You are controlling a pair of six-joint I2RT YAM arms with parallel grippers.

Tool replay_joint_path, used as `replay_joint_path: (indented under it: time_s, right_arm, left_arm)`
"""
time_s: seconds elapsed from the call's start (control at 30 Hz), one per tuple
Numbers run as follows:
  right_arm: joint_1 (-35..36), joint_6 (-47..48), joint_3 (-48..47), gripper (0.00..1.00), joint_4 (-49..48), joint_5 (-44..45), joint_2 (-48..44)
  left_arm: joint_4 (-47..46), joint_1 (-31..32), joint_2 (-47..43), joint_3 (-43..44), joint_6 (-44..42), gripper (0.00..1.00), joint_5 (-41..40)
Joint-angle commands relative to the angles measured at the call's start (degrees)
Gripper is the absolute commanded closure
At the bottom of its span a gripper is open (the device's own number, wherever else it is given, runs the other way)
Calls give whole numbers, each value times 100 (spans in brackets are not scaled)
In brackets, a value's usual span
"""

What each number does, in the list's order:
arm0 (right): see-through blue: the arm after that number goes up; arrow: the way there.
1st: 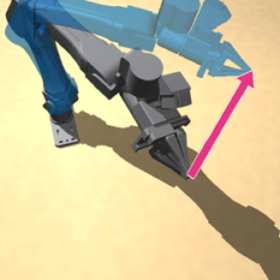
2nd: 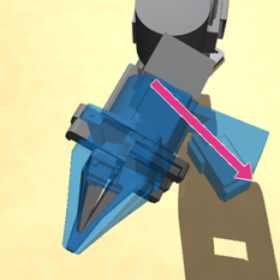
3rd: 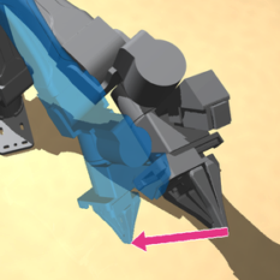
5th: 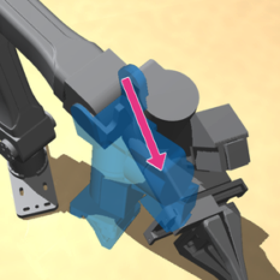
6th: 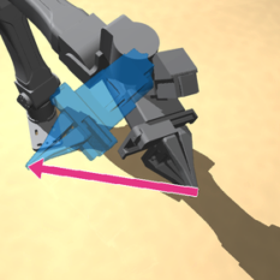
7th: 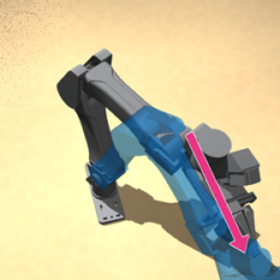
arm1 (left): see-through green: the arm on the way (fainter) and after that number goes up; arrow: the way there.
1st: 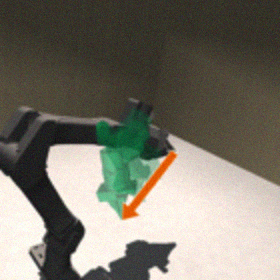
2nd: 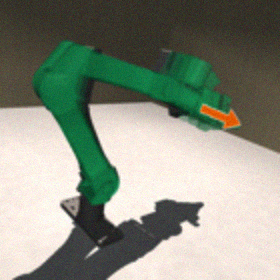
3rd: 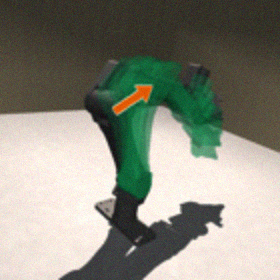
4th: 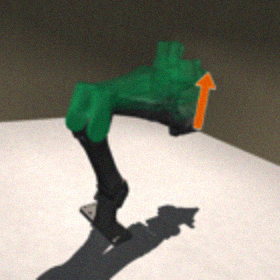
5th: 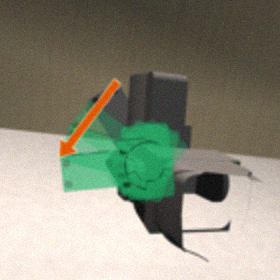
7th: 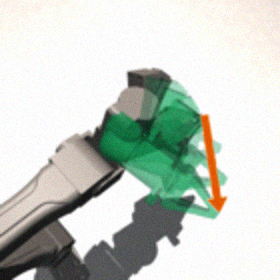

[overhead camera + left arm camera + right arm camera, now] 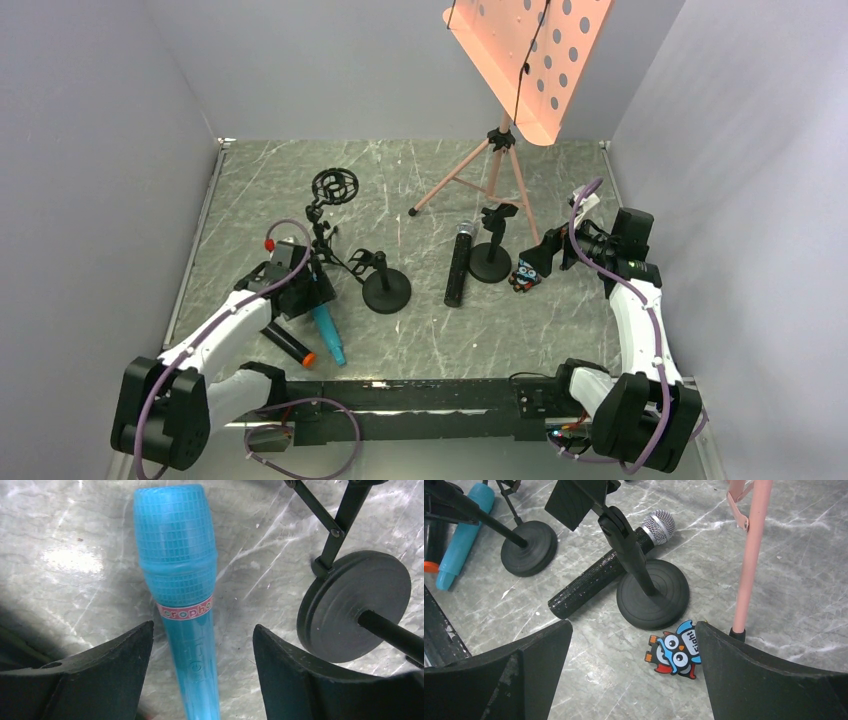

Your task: Attach the microphones to the stand

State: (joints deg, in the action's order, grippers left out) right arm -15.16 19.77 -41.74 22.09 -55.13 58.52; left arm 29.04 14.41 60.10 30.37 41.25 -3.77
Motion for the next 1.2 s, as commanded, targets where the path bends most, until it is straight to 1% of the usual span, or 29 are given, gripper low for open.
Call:
replay_joint_path:
  time_s: [0.0, 0.1, 0.2, 0.27, 0.3, 0.33, 0.37, 0.47, 0.5, 0.67, 0.73, 0.83, 0.9, 1.07, 1.17]
  right_arm:
    - [25, 172, -238, 0, -31, -78, -29]
    - [27, 201, -260, 0, 3, -76, -31]
    - [23, 228, -269, 0, 28, -57, -50]
    - [26, 244, -273, 0, 41, -50, -60]
    - [22, 246, -281, 0, 49, -50, -60]
    - [27, 253, -282, 0, 54, -50, -60]
    - [28, 262, -289, 0, 63, -50, -60]
    - [29, 279, -296, 0, 84, -42, -60]
    - [27, 289, -300, 0, 100, -34, -60]
    - [22, 312, -339, 0, 141, -48, -42]
    - [31, 332, -357, 0, 177, -71, -30]
    - [49, 343, -370, 0, 199, -85, -38]
    - [48, 352, -370, 0, 208, -83, -58]
    - [49, 368, -362, 0, 208, -64, -80]
    - [52, 371, -353, 0, 208, -55, -103]
  left_arm:
    - [-424, 221, 266, 41, 128, 28, -285]
    - [-471, 245, 598, 93, 50, 33, -438]
    - [-523, 245, 805, 118, 8, 34, -601]
    - [-570, 244, 901, 118, -6, 42, -668]
    - [-588, 245, 958, 112, 4, 44, -687]
    - [-610, 246, 1013, 110, -7, 49, -688]
    - [-618, 246, 1067, 114, -10, 57, -670]
    - [-574, 244, 1084, 133, -19, 88, -590]
    - [-500, 252, 1026, 162, -33, 95, -580]
    - [35, 349, 169, 268, -267, 100, -499]
    - [252, 360, -380, 314, -411, 100, -436]
    - [451, 360, -846, 375, -457, 100, -389]
    - [507, 358, -926, 390, -419, 100, -364]
    - [409, 360, -712, 411, -314, 100, -279]
    - [330, 360, -928, 500, -435, 100, -239]
